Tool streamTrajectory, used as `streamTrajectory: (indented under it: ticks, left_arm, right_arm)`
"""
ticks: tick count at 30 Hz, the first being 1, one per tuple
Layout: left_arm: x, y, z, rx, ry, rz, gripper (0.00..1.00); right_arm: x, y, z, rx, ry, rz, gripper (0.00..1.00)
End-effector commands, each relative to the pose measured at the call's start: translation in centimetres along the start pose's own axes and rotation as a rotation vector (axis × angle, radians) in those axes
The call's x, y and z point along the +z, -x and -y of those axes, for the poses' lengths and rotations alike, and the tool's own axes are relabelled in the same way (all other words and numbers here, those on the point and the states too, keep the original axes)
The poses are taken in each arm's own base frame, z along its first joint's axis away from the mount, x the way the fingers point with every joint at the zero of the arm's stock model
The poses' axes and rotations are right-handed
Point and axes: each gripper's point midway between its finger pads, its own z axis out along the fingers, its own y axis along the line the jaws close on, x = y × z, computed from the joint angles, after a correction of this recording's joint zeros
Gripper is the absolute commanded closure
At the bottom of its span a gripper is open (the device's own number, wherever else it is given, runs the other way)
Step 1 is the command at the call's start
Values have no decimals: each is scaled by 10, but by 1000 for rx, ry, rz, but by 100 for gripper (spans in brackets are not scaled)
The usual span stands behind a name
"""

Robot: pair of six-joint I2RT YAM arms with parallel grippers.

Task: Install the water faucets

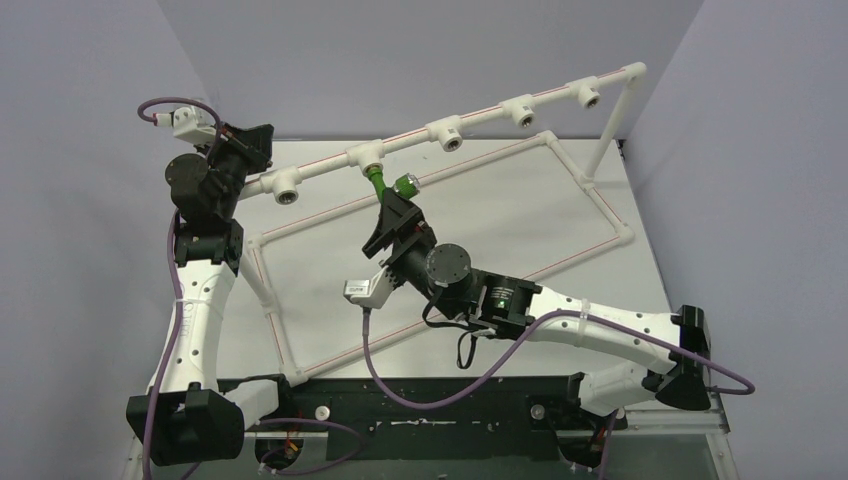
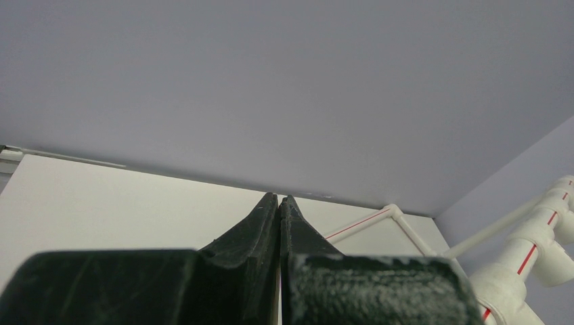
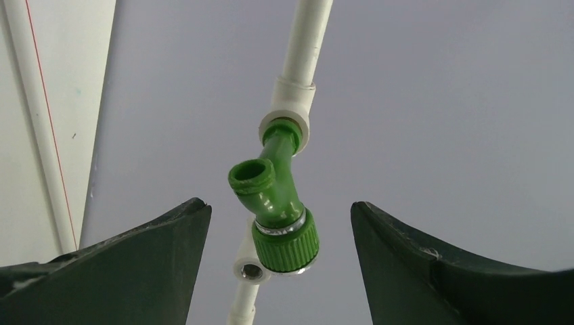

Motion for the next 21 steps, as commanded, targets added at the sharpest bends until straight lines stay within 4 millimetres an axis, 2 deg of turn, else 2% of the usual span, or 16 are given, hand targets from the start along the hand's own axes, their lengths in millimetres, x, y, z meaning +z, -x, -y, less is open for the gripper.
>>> streamTrajectory:
  ticks: [1, 13, 21]
  left_arm:
    - [-31, -162, -94, -112, 311, -500, 100]
    - [-30, -163, -94, -116, 308, -505, 100]
    - [-30, -162, -95, -117, 308, -504, 100]
  right_arm:
    - [5, -8, 15, -67, -69, -99, 24]
    - [22, -14, 10, -122, -101, -170, 36]
    - [26, -18, 11, -96, -128, -207, 58]
